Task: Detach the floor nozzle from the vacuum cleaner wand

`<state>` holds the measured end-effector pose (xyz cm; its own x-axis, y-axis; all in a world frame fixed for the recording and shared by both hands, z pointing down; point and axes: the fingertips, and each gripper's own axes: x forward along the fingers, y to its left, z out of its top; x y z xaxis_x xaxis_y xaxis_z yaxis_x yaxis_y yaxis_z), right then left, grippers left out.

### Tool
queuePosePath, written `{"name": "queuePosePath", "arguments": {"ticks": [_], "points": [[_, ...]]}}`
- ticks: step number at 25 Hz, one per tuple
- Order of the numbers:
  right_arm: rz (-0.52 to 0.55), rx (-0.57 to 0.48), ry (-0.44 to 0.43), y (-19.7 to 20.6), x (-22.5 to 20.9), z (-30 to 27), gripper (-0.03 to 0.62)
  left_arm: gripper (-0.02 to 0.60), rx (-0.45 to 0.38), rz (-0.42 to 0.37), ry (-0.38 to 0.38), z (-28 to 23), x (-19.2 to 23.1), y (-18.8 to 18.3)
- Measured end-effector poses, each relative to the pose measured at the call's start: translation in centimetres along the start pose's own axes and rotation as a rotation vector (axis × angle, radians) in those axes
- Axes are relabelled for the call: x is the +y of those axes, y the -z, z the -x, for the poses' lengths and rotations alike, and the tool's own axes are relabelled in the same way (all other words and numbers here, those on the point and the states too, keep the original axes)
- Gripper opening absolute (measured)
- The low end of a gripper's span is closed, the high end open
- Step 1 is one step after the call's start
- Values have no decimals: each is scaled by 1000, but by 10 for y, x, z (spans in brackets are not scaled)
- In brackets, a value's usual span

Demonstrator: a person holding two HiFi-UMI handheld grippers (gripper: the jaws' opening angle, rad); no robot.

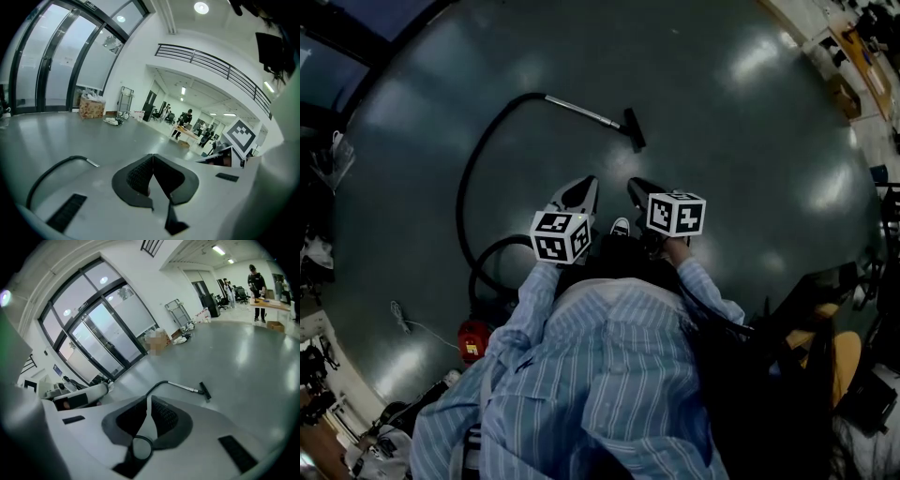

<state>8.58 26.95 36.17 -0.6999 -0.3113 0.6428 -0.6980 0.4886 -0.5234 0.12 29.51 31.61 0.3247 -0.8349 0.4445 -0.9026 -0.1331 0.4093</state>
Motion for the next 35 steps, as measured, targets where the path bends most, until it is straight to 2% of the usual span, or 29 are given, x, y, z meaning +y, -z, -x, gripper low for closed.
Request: {"name": "queuePosePath", "arguments": {"ticks": [3,7,14,19,24,28,35], "points": [[-11,11,3,-21,-20,-12,34,8,4,-5,1,-30,3,-20],[-77,6,-11,-31,-38,-23,34,8,28,-27,20,-54,2,-34],[-155,-4,25,-55,-63,-44,34,8,75,-69,72,-94,8,-58],[-219,-25,75,-87,-96,-67,34,8,136,-80,125,-147,26,-74],[-305,-66,121,-136,-113,-107,34,8,143,-94,204,-195,65,-123],[-374,-96,163,-179,-118,-137,35,8,222,-112,315,-231,91,-153],[-455,-141,133,-225,-126,-195,35,8,343,-80,443,-294,154,-181]]}}
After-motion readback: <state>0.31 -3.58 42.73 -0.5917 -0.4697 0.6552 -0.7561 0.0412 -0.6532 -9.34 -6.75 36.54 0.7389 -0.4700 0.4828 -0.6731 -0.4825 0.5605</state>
